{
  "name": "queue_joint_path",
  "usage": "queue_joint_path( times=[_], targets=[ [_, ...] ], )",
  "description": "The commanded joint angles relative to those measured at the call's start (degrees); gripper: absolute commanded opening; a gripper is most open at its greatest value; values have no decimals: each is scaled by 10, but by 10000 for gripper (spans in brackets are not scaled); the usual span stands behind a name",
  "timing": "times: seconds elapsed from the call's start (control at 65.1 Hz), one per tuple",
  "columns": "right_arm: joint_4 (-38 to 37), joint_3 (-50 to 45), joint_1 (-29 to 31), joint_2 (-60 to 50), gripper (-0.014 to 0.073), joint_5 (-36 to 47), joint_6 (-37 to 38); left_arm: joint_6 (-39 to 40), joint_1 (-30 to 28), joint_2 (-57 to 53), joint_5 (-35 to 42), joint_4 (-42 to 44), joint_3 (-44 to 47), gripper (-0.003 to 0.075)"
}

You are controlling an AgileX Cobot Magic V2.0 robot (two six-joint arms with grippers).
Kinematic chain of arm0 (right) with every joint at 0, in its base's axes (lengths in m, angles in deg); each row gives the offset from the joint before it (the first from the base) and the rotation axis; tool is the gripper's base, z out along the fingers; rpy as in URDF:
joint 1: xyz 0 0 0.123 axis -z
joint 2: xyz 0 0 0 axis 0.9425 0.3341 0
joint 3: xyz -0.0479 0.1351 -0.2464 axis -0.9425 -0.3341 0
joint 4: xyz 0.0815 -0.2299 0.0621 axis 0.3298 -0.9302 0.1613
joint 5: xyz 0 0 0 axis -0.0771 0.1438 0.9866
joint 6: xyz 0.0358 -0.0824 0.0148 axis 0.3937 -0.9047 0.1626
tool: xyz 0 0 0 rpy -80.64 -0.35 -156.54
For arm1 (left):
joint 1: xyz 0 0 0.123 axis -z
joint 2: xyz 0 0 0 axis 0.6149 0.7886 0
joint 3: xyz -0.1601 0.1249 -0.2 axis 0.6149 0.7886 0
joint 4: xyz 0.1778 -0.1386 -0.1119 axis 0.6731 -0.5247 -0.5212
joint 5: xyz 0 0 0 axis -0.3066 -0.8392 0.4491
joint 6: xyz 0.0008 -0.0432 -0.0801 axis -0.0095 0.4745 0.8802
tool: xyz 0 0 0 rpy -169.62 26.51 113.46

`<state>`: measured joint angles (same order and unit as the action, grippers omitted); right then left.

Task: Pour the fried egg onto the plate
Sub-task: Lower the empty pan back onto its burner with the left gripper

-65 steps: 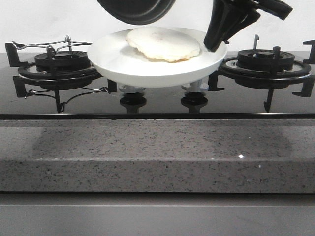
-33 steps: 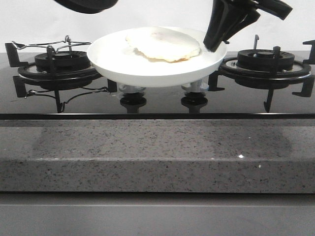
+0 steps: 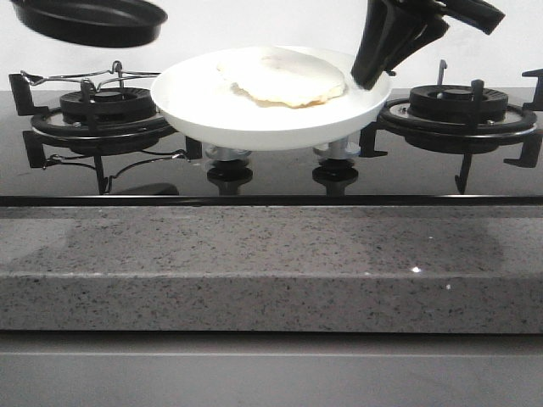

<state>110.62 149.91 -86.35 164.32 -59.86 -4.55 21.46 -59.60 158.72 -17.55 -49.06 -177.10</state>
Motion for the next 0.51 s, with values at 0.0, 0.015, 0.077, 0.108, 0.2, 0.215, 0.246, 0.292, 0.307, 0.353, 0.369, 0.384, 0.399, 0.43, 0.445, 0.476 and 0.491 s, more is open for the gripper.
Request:
queue_joint_path(
  times=[0.0, 0.015, 0.077, 0.108, 0.2, 0.215, 0.246, 0.292, 0.307, 0.353, 0.369, 0.384, 0.399, 0.43, 0.445, 0.476, 0.491],
  targets=[
    [18, 16, 0, -31, -67, 25, -5, 10, -2, -11, -16, -66, -20, -19],
    [18, 16, 0, -31, -67, 25, -5, 10, -2, -10, -16, -68, -20, -19],
    [18, 16, 0, -31, -67, 25, -5, 10, -2, -1, -16, -70, -20, -19],
    [18, 16, 0, -31, -67, 25, -5, 10, -2, 3, -16, -70, -20, -19],
    [18, 16, 0, -31, -67, 25, -5, 10, -2, 12, -17, -71, -20, -15],
    [18, 16, 0, -31, -67, 25, -5, 10, -2, 13, -17, -69, -20, -13],
    [18, 16, 0, -31, -67, 25, -5, 11, -2, 15, -16, -69, -20, 0],
    [18, 16, 0, -31, -67, 25, -5, 11, -2, 16, -16, -69, -20, 44],
    [18, 16, 0, -31, -67, 25, -5, 11, -2, 16, -16, -69, -20, 71],
    [18, 16, 0, -31, -67, 25, -5, 11, -2, 17, -16, -69, -20, 127],
    [18, 16, 0, -31, -67, 25, -5, 11, -2, 17, -16, -69, -20, 165],
    [18, 16, 0, -31, -67, 25, -5, 11, -2, 17, -16, -69, -20, 192],
    [18, 16, 0, -31, -67, 25, -5, 11, -2, 17, -16, -69, -20, 220],
    [18, 16, 0, -31, -67, 25, -5, 11, -2, 17, -16, -69, -20, 291],
    [18, 16, 0, -31, -67, 25, -5, 11, -2, 17, -16, -69, -20, 335],
    [18, 16, 0, -31, -67, 25, -5, 11, -2, 17, -16, -69, -20, 377],
    [18, 16, 0, -31, -67, 25, -5, 11, -2, 17, -16, -69, -20, 404]
  ],
)
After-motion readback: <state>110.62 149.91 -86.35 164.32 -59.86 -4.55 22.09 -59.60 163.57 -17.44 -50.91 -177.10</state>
